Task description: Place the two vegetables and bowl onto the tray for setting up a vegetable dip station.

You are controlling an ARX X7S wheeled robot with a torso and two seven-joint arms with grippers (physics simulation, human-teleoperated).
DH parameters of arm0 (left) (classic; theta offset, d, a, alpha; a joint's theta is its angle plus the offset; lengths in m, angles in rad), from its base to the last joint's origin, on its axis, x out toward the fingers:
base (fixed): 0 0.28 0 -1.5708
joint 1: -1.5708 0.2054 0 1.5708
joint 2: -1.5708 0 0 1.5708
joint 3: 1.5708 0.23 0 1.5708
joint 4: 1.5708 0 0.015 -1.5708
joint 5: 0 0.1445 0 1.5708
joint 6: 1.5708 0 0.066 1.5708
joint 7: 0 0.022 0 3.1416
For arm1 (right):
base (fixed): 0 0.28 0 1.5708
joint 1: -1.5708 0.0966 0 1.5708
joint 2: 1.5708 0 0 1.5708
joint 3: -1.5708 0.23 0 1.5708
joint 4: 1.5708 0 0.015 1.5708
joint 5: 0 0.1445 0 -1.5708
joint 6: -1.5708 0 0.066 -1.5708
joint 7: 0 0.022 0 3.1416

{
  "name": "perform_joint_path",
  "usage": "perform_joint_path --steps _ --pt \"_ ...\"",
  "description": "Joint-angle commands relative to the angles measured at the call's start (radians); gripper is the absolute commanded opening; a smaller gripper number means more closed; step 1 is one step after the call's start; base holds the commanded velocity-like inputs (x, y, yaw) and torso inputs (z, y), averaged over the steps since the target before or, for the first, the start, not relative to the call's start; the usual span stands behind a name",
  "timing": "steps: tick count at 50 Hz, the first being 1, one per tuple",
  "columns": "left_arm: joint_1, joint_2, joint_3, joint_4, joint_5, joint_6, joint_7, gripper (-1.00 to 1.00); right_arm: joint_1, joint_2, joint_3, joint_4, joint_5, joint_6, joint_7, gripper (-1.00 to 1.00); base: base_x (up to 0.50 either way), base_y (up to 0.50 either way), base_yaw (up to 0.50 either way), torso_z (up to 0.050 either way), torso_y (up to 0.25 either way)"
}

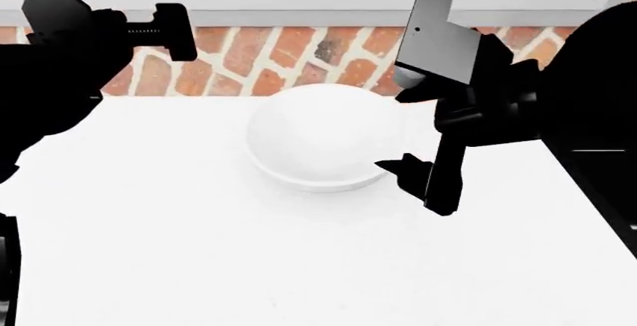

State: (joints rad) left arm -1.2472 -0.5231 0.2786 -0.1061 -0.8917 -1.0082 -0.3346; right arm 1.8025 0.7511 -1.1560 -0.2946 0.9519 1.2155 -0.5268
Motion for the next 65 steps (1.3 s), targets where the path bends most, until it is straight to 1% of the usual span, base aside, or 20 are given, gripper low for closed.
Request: perform_joint_path --steps 1,10,28,65 --pt "0.005 0.007 -0.005 0.001 0.005 0.003 0.001 1.0 -0.043 -0.034 -0.055 0.024 -0.06 -0.055 -0.036 1.0 0.0 0.0 0.0 0.0 0.0" --pt "0.016 0.002 -0.003 0.007 0.004 0.005 -0.002 1.0 -0.088 -0.067 -0.099 0.056 -0.097 -0.103 -0.053 1.0 0.0 0.0 0.0 0.0 0.0" --pt "0.019 0.0 0.002 -0.001 0.006 0.013 0.001 1.0 -0.093 -0.097 -0.135 0.089 -0.12 -0.114 -0.077 1.0 0.0 0.0 0.0 0.0 0.0" --pt "0.018 -0.003 0.02 0.005 0.013 0.02 -0.002 1.0 -0.157 -0.175 -0.22 0.225 -0.238 -0.256 -0.119 1.0 0.0 0.0 0.0 0.0 0.0"
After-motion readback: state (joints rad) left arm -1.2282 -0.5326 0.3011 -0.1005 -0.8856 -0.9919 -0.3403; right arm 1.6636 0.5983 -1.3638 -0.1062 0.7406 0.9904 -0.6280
